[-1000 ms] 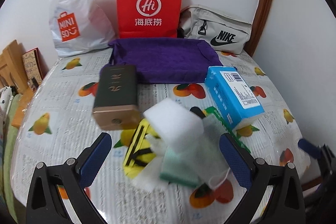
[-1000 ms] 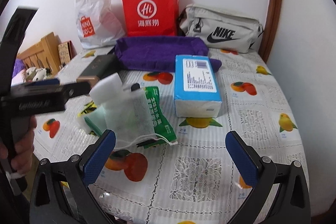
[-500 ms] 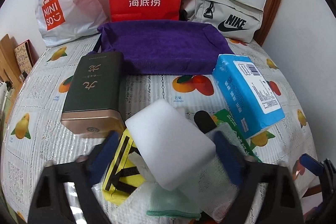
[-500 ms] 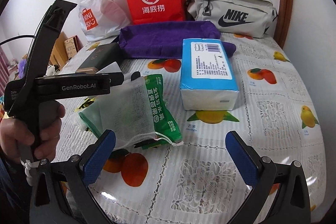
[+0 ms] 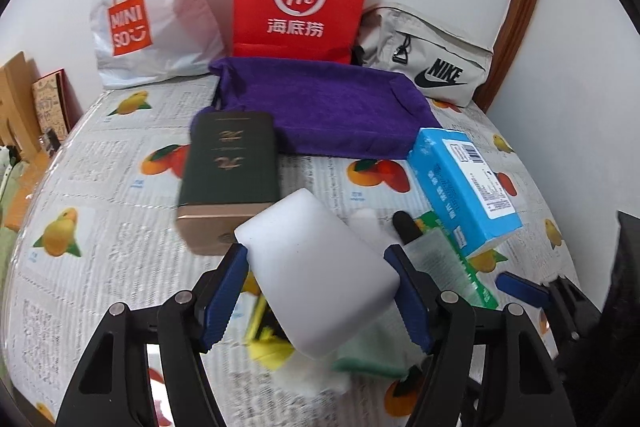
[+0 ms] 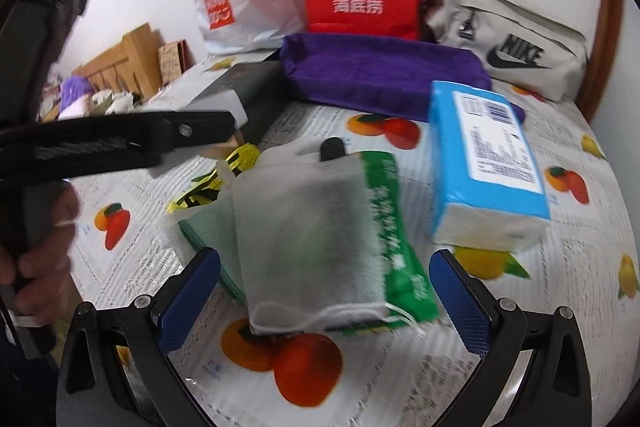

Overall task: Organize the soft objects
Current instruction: 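Grasp the white sponge with the left tool while the right tool grasps the white mesh bag, then carry the sponge onto the purple towel with the left tool while the right tool drops the mesh bag there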

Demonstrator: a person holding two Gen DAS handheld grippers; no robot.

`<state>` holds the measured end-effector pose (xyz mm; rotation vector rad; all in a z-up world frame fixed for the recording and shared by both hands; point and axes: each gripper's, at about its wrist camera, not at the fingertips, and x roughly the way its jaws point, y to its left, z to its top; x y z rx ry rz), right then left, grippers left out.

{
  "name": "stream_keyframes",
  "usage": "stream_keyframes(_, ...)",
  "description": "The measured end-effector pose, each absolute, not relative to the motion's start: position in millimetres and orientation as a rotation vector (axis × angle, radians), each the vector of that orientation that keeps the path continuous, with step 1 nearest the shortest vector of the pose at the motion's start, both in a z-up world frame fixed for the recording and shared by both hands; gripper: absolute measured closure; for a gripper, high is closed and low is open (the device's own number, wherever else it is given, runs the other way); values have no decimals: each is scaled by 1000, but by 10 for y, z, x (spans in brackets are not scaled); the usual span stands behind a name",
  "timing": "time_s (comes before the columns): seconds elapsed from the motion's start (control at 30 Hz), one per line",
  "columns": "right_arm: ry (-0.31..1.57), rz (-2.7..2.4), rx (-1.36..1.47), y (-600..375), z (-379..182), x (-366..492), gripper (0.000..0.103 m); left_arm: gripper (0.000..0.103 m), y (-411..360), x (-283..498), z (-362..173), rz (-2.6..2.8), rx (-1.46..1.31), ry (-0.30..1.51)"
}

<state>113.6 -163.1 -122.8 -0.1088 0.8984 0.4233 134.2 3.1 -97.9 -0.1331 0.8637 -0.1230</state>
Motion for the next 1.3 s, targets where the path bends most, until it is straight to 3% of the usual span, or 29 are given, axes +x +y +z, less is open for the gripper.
stream_keyframes(0.2, 880, 415, -189, -1466, -1319, 1167, 2, 35, 369, 1241, -1067, -96, -199, 872)
stream_keyframes(0.33, 881, 411, -238, -1409, -1343, 1147, 25, 35, 548, 1210, -1155, -82, -240, 886)
stream_keyframes(0.4, 866, 419, -243, -1392, -1333, 1116, 31, 35, 601, 1201, -1196, -70, -248, 897)
stream_keyframes(0.5, 852, 398, -268, -1383, -1296, 1076, 51, 35, 661, 1171, -1227, -70, -257, 901)
stream_keyframes(0.6, 842, 424, -229, -1433, -1226, 1054, 58, 35, 695, 1135, -1237, -74, -262, 899)
stream_keyframes(0.67, 838, 433, -212, -1457, -1202, 1051, 69, 35, 699, 1118, -1250, -78, -268, 901)
stream_keyframes(0.7, 842, 433, -205, -1469, -1195, 1053, 82, 35, 694, 1106, -1255, -78, -268, 902)
stream_keyframes(0.73, 843, 435, -193, -1486, -1185, 1050, 88, 35, 686, 1093, -1259, -78, -264, 903)
stream_keyframes(0.93, 827, 445, -106, -1631, -1139, 995, 97, 35, 650, 1054, -1245, -73, -248, 901)
stream_keyframes(1.3, 812, 248, -26, -2431, -1063, 851, 97, 35, 636, 1027, -1293, -21, -205, 909)
